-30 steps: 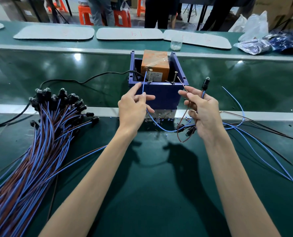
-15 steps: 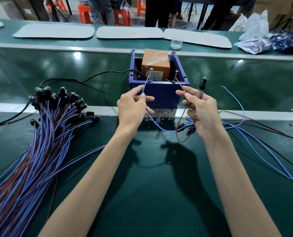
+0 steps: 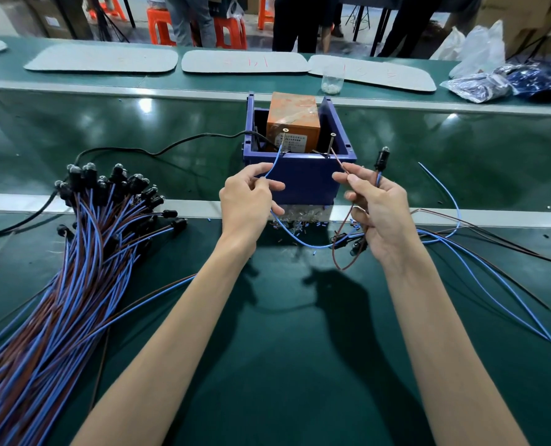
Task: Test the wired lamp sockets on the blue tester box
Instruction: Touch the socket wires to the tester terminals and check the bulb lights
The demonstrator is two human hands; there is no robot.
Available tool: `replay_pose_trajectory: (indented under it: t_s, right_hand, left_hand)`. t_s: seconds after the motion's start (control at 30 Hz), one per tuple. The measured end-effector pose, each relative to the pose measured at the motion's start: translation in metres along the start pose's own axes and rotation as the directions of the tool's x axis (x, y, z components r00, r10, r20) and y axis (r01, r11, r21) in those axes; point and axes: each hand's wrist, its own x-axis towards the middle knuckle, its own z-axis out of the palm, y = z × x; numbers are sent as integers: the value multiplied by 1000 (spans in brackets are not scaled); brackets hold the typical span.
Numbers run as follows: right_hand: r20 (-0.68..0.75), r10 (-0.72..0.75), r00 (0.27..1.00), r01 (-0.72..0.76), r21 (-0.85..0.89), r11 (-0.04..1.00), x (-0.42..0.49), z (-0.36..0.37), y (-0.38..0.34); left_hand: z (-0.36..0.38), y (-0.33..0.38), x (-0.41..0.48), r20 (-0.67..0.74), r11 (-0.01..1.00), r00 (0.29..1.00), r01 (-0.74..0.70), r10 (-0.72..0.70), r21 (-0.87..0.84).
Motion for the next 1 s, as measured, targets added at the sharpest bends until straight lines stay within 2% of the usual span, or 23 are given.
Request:
replay_pose_trajectory:
  t_s: [1.0]
  right_hand:
    - [0,11,1000,-11,-18,1000,-3,1,-5]
  left_hand:
    - [1,-7,2,-27,999,1000,1,0,38]
